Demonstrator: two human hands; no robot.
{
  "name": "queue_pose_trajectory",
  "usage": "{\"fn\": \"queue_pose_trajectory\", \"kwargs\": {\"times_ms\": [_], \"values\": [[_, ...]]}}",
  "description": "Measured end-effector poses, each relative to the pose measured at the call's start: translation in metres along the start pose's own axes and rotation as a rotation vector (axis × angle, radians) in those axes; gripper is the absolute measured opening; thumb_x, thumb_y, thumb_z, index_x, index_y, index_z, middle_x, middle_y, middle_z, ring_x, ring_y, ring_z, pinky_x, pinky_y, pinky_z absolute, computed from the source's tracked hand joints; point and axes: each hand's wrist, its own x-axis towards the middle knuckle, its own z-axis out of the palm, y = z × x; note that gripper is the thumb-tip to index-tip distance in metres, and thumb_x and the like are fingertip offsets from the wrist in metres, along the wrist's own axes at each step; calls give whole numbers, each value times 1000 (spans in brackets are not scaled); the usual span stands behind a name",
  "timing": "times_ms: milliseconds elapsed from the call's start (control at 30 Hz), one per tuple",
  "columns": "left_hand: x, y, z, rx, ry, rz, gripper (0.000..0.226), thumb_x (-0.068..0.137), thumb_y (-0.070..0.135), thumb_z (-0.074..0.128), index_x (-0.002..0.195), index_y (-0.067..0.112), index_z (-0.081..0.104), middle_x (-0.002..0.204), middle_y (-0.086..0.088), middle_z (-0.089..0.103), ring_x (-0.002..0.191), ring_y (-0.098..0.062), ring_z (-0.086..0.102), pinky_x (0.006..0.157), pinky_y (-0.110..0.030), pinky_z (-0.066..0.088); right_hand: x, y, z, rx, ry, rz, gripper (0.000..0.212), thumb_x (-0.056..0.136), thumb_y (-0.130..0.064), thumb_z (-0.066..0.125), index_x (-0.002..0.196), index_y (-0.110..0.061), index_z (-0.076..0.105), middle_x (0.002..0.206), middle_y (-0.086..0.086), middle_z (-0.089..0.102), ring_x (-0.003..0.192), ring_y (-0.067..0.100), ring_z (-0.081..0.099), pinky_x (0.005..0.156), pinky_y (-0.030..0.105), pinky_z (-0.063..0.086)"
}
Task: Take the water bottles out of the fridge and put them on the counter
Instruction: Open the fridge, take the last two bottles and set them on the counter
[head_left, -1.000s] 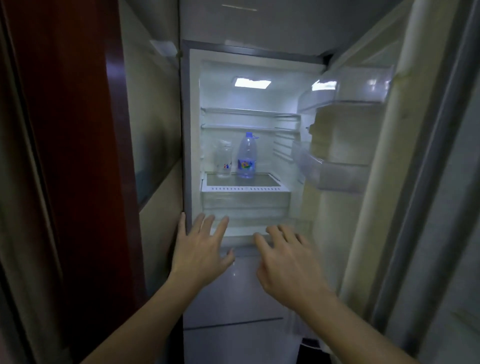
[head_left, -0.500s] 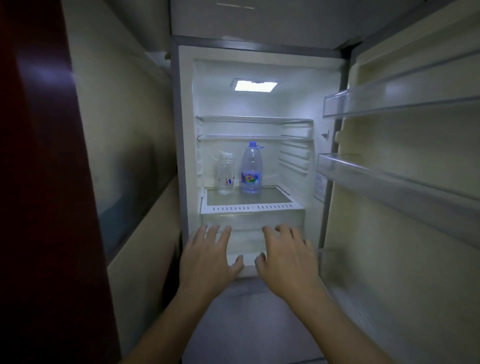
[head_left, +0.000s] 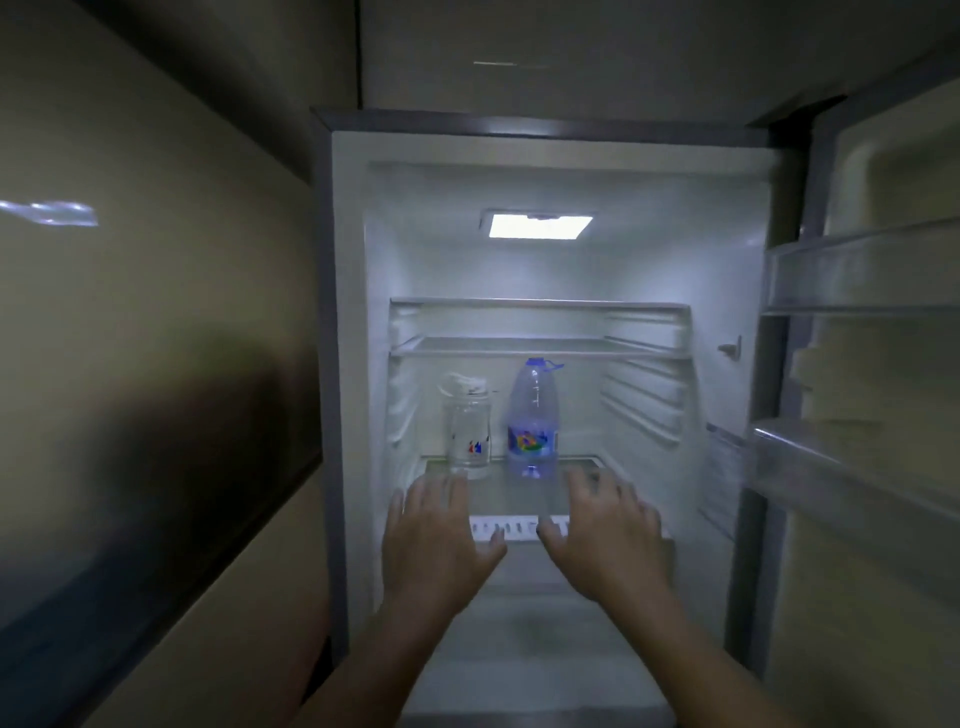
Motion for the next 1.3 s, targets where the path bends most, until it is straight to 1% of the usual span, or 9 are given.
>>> {"fn": "queue_pose_trajectory", "kwargs": {"times_ms": [167,300,367,533,700,833,967,1133,1300], "values": [[43,-7,30,50,-2,-43,82,78,67,50,145,21,41,142,0,55,132,-20,47,113,-38,33,52,1,23,23,-17,21,64,87,-63,48,141,-29,45,135,6,53,125,27,50,96,41,43],[87,-8,60,51,-56,-108,84,79,69,52,146,19,39,145,-2,51,135,-22,43,118,-46,27,86,-1,44,28,-30,27,64,87,-64,46,140,-27,44,134,7,54,122,29,53,96,43,43],[110,-5,75,68,-45,-146,79,78,73,50,137,21,45,135,-1,57,128,-23,49,113,-46,32,106,-1,55,36,-49,50,61,86,-64,46,135,-27,46,131,7,53,121,30,53,95,43,43],[162,-6,114,65,10,-243,91,69,78,36,134,15,50,123,-6,64,116,-27,59,101,-45,42,157,-5,85,24,-85,75,59,87,-67,50,130,-27,46,129,5,54,121,28,52,92,43,42],[201,-11,149,-50,0,-333,99,72,77,53,145,13,42,131,-12,60,120,-31,57,100,-44,42,203,-13,111,75,-92,138,62,85,-69,52,128,-24,47,128,9,55,125,34,53,94,46,45],[228,-10,172,-167,-8,-441,108,70,77,62,150,12,32,140,-14,52,127,-32,51,101,-45,40,238,-7,123,239,-176,252,75,82,-67,59,138,-20,43,138,18,52,131,39,49,102,49,46],[254,-7,186,-251,34,-496,108,71,72,68,151,11,29,142,-17,49,127,-35,50,100,-45,42,269,7,135,311,-149,323,86,79,-66,67,142,-14,39,143,24,48,132,43,48,104,52,45],[273,-4,195,-419,128,-585,89,70,63,75,139,16,42,134,-14,53,119,-36,55,89,-46,48,303,12,150,562,-151,454,112,74,-66,77,157,-17,18,155,27,34,137,47,42,107,50,41],[278,-10,208,-508,134,-593,81,69,57,80,130,15,46,124,-14,59,110,-38,61,81,-42,48,324,5,168,716,-117,489,115,63,-68,84,151,-18,28,151,23,40,135,44,45,107,51,43]]}}
